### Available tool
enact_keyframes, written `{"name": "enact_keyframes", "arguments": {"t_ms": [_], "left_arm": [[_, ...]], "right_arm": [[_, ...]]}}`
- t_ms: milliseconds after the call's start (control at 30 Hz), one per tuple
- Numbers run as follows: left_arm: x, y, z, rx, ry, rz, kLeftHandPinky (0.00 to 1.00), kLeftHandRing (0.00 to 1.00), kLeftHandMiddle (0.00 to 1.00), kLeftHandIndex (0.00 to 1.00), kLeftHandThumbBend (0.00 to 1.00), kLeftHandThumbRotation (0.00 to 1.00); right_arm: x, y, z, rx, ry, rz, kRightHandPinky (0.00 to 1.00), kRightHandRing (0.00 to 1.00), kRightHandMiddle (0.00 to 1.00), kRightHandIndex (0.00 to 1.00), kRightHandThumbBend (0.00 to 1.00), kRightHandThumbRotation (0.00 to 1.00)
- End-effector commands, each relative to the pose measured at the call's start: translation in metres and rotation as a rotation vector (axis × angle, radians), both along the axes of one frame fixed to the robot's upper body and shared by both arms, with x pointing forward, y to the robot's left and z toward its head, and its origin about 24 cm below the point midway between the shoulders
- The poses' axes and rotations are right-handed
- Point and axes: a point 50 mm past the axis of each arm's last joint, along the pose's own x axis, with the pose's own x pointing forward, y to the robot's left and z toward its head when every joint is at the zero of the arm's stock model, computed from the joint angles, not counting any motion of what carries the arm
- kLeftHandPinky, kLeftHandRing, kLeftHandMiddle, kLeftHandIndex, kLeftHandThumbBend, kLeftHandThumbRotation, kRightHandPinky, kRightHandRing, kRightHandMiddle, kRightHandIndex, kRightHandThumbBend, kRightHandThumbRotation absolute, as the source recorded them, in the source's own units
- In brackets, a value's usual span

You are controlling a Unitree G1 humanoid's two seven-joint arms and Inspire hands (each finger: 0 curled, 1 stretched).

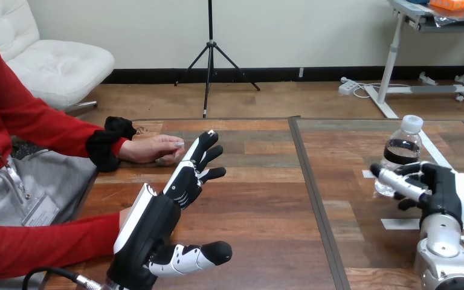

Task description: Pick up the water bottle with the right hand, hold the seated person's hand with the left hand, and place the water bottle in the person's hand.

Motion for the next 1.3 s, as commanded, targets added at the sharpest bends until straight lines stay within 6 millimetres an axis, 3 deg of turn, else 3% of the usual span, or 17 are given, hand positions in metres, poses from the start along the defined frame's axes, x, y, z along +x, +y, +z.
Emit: {"name": "enact_keyframes", "arguments": {"t_ms": [0,367,1267], "left_arm": [[0.0147,-0.0011,0.0127,-0.017,-0.058,0.002,0.85,0.95,1.0,0.98,1.0,0.65],[0.0158,-0.0004,0.0125,-0.02,-0.051,-0.002,0.86,0.96,1.0,0.99,1.0,0.64],[0.0191,0.0014,0.011,-0.03,-0.039,0.002,0.86,0.96,1.0,0.99,1.0,0.62]], "right_arm": [[0.0209,0.0046,0.0268,-0.055,-0.082,0.032,0.28,0.36,0.43,0.43,0.92,0.08],[0.0204,0.0086,0.0249,-0.11,-0.067,0.025,0.4,0.48,0.57,0.57,0.98,0.24],[0.0219,0.0119,0.025,-0.17,-0.031,-0.038,0.38,0.49,0.57,0.58,0.99,0.39]]}}
